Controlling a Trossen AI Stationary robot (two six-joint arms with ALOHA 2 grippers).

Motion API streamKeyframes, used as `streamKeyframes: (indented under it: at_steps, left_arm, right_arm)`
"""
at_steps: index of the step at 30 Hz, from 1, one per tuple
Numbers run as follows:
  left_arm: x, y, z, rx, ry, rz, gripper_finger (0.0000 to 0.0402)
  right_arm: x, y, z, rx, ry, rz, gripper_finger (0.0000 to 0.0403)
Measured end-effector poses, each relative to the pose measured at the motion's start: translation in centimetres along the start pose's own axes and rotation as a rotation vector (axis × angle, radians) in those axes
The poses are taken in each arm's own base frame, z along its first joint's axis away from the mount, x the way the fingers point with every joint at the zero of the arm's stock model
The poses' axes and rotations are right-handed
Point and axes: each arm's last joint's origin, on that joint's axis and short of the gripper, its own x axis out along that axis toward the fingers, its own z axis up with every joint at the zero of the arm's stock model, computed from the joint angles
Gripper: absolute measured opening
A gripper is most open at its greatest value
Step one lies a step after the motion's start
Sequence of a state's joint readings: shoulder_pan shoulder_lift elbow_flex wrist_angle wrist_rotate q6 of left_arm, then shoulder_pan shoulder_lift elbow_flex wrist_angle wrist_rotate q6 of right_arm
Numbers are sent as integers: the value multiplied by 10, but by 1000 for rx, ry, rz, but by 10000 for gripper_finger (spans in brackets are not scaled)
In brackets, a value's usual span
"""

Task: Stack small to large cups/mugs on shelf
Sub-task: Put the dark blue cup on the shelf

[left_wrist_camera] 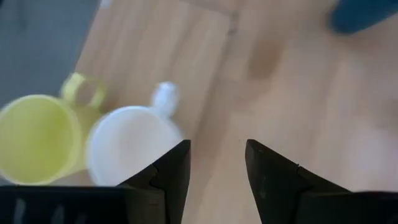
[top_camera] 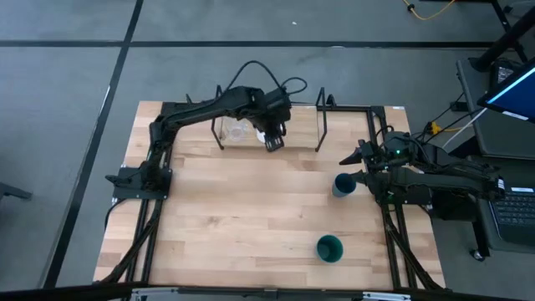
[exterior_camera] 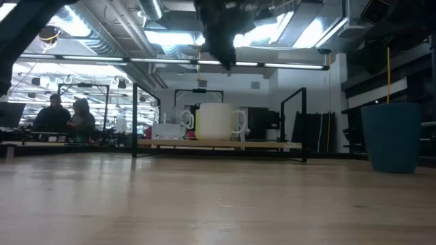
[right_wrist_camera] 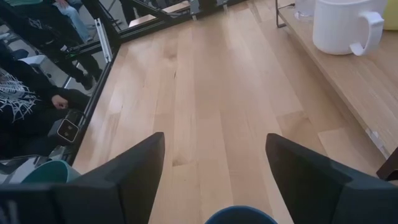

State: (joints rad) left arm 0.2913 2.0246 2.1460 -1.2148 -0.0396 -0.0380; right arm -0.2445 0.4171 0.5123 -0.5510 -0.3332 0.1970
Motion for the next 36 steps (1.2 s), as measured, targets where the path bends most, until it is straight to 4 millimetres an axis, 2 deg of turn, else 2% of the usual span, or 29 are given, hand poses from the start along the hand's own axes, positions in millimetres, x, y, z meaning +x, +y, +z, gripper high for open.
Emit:
streamKeyframes:
  at_steps: [4,6,12,20,24,28,36]
  left_arm:
    - [-24,-28,-1,-27,-77,-49,148]
    - [-28,-45,-1,-28,-103,-74,148]
    - [-25,-99,-7,39,-113,-145,147]
    - [-18,-163,-29,118,-90,-171,144]
    - [-6,-185,-45,114,-81,-115,144]
    - [8,-205,-61,54,-75,-112,144]
    - [48,-244,-99,62,-163,-121,144]
  right_arm:
    - [0,0,0,0,0,0,282]
    - [0,0,0,0,0,0,282]
    - [0,0,0,0,-1,0,282]
    - [0,0,1,4,-8,1,282]
    - [0,0,1,13,-8,2,282]
    - [0,1,1,98,-4,27,282]
    - [0,2,4,17,-32,45,282]
